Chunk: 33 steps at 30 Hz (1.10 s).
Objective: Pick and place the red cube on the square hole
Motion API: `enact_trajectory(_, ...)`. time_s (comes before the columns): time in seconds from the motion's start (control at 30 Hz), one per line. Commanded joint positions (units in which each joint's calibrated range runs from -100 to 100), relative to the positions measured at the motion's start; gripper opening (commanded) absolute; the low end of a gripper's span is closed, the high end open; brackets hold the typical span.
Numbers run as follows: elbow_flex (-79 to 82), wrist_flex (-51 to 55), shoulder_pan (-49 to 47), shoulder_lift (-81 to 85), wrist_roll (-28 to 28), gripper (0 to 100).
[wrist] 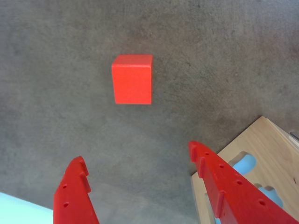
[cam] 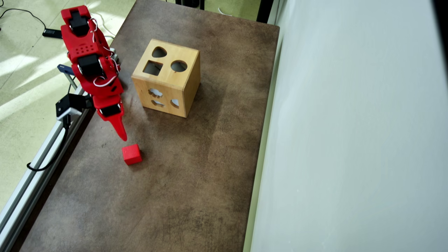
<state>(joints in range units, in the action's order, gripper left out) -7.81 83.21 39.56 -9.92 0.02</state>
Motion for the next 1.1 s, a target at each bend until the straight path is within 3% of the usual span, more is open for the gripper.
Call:
enact_trajectory(0.0,-1.49,-0.42,0.26,-0.74,-0.2,33)
enact_trajectory(0.4,-2.57,-0.74,0.33,-11.1,-0.2,33)
enact_trajectory(0.73,-2.39,-13.77,0.41,-13.31,-0.2,33)
enact_trajectory(1.07,-2.3,-13.77,0.56,-16.96,-0.2,34)
